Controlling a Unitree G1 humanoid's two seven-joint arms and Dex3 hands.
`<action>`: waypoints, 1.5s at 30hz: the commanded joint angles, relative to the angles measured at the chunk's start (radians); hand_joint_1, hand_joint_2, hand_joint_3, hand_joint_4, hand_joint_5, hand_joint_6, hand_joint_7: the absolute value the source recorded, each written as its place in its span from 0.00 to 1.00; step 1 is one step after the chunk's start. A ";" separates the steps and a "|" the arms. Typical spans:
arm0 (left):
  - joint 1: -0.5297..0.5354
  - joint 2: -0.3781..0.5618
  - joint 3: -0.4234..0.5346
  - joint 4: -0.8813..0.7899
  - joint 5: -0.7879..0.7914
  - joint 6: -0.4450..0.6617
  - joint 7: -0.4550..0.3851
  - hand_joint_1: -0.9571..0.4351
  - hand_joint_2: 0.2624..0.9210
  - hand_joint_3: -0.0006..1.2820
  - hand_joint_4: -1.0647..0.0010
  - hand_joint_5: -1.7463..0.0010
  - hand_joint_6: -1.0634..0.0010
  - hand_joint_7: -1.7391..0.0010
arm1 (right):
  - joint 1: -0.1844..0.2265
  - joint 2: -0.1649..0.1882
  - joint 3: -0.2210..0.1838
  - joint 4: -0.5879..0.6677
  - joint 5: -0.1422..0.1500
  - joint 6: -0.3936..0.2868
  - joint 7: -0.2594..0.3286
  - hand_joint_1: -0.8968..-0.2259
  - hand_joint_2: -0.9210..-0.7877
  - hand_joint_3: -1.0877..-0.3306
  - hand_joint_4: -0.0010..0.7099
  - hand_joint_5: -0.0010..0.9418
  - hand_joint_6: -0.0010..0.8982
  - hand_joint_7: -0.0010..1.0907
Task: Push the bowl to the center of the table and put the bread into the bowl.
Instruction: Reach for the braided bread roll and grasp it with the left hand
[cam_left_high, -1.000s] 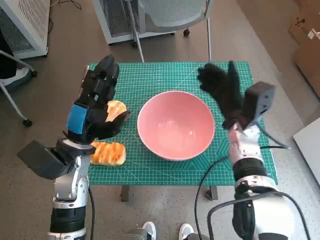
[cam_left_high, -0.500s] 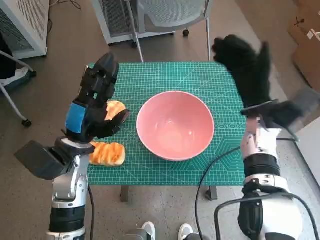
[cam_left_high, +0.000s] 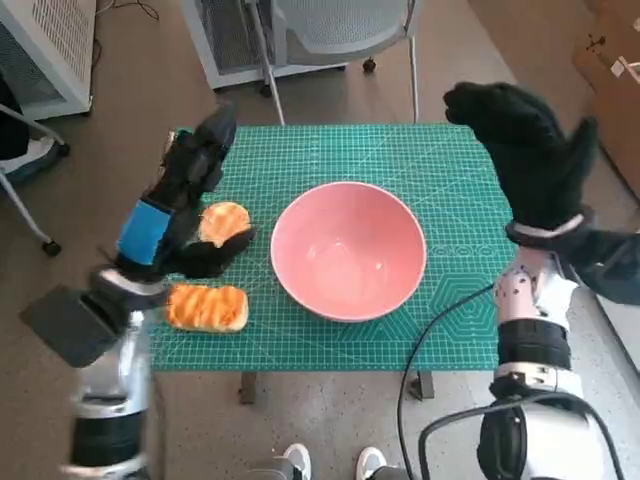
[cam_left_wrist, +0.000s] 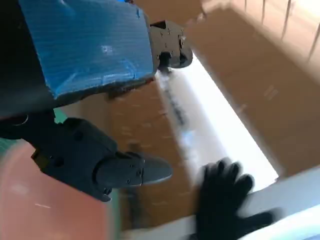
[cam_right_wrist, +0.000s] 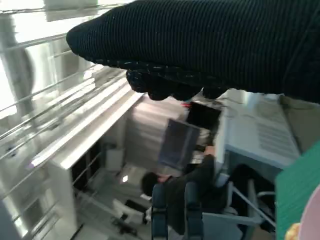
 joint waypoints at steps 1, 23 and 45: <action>0.031 0.333 -0.102 -0.330 0.305 0.549 -0.176 0.62 0.59 0.14 0.99 1.00 0.93 0.90 | 0.035 0.001 0.000 -0.008 0.018 0.017 0.021 0.42 0.00 0.48 0.38 0.01 0.41 0.01; -0.004 0.378 -0.350 -0.462 0.575 0.867 -0.252 0.78 0.63 0.03 0.92 0.99 0.72 0.99 | 0.016 -0.004 0.028 0.031 -0.012 0.039 -0.034 0.41 0.00 0.50 0.39 0.01 0.42 0.01; -0.026 0.352 -0.496 -0.321 0.713 0.879 -0.297 0.66 0.65 0.02 0.85 0.99 0.65 0.99 | 0.012 0.005 0.028 0.053 -0.007 0.018 -0.023 0.43 0.00 0.51 0.40 0.00 0.42 0.01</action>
